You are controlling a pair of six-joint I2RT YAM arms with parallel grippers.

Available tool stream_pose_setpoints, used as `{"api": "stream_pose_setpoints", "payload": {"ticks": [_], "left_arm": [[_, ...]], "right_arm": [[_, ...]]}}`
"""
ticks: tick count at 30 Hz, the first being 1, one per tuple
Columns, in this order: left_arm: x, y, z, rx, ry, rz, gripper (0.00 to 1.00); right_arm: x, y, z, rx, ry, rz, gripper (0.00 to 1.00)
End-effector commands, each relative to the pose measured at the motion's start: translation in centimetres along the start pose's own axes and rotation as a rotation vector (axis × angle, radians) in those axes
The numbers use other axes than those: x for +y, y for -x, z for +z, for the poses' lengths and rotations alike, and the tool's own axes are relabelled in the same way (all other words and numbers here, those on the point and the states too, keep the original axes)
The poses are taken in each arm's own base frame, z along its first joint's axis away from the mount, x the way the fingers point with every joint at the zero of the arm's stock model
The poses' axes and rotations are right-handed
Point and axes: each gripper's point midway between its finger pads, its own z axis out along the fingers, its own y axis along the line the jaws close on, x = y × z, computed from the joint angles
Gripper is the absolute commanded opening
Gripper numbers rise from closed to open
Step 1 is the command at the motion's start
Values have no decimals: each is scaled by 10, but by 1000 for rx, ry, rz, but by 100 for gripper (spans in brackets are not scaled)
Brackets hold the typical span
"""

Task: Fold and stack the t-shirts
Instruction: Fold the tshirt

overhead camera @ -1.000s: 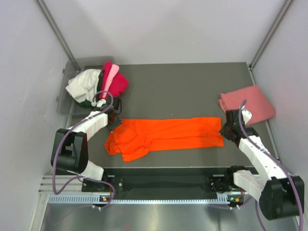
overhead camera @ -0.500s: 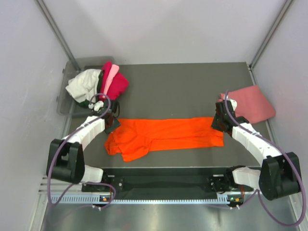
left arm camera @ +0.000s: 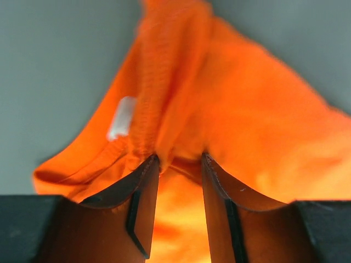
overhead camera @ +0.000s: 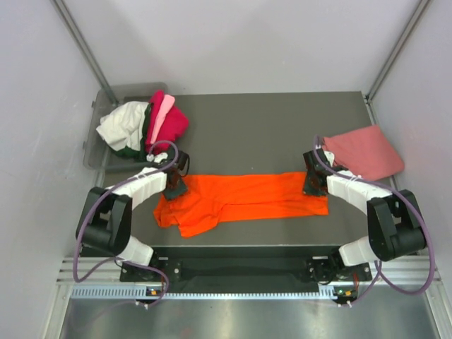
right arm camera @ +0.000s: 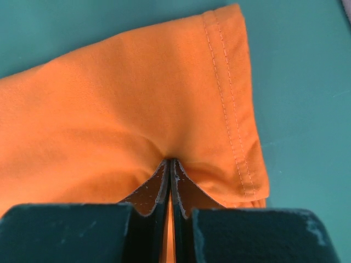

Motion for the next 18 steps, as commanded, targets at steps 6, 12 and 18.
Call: {"api": "stream_pose_setpoints", "payload": {"ticks": [6, 12, 18], "left_arm": [[-24, 5, 16, -21, 49, 41, 40], [-51, 7, 17, -74, 100, 166, 40], [-98, 2, 34, -44, 116, 292, 39]], "right_arm": [[2, -26, 7, 66, -17, -30, 0], [24, -54, -7, 122, 3, -143, 0], [50, -91, -25, 184, 92, -232, 1]]}}
